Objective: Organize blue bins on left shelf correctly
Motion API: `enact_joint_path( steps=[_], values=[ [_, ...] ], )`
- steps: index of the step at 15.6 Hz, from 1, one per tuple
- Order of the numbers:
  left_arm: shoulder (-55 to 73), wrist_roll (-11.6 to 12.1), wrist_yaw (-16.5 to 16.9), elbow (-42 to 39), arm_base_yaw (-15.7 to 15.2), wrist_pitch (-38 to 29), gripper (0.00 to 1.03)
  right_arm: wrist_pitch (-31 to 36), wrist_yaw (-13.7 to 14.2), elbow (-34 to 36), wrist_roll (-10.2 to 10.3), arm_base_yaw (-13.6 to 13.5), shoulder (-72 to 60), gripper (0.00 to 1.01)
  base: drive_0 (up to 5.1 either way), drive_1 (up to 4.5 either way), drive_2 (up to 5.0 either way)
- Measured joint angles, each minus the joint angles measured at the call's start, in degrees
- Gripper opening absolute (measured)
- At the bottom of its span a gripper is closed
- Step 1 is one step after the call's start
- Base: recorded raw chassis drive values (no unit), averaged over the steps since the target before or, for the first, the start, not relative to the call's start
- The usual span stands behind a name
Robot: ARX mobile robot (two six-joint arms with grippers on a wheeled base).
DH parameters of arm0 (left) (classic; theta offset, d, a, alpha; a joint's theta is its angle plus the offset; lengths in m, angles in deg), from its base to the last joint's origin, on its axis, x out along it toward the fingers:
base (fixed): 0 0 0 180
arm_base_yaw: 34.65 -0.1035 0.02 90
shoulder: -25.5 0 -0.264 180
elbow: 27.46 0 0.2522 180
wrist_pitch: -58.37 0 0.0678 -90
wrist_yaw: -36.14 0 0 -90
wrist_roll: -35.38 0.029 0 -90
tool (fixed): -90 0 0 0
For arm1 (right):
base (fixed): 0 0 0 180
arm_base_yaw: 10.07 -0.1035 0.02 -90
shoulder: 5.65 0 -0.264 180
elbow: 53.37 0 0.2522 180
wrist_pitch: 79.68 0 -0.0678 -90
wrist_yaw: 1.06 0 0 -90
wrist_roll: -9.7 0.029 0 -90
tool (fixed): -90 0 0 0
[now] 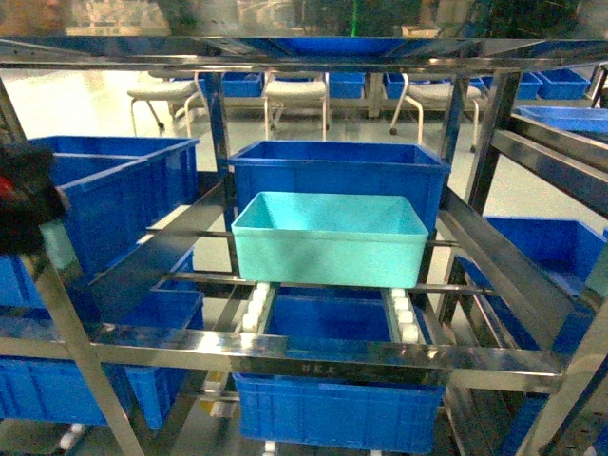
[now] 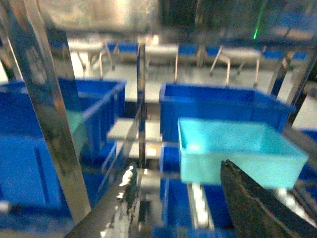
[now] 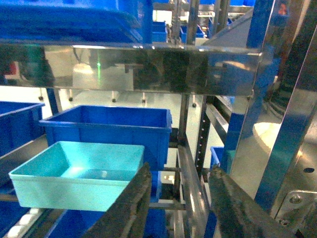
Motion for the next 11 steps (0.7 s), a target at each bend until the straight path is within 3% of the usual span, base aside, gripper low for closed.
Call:
enact_joint_path(
  steps=[3,4,5,6,7,8,9,10,11],
  values=[
    [-7.72,2.58,4.28,-7.23,-3.74,-2.62,0.13,-2.73,-2.73,8.59,-0.04,2.03,7.26,0.02,0.0,0.00,0.0],
    [-8.79,2.60,5.49,-9.62,-5.03,-1.20,0.02,-3.50,-3.37,10.16,-0.26,2.80,10.43,0.02,0.0,0.00,0.0],
    [-12.41,2.75,6.49,-10.97,-5.95,0.68,0.02,0.22,-4.09,12.22,-0.26,3.41,12.59,0.02,0.0,0.00,0.0],
    [-16.57,2.75,7.39,-11.78,-6.73,2.29,0.02,-1.20,-4.68,14.03,-0.26,3.76,13.68,0.02,0.0,0.00,0.0],
    [-20.37,2.78,8.24,-12.76,-7.67,5.09,0.02,-4.33,-8.11,16.48,-0.37,6.21,16.09,0.02,0.0,0.00,0.0],
    [-23.28,2.78,8.85,-13.99,-8.35,7.93,0.02,-6.19,-8.50,17.29,-0.37,8.35,20.15,0.02,0.0,0.00,0.0],
    [-27.23,2.80,12.26,-14.84,-10.73,11.08,0.02,-8.20,-8.74,17.55,-0.37,8.50,24.17,0.02,0.0,0.00,0.0],
    [-31.39,2.86,13.79,-15.21,-13.40,13.90,0.02,-11.80,-9.03,18.34,-0.37,8.22,28.00,0.02,0.0,0.00,0.0],
    [-34.40,2.86,13.84,-15.50,-13.77,16.26,0.02,-14.49,-9.05,19.28,-0.39,8.17,30.93,0.02,0.0,0.00,0.0]
  ],
)
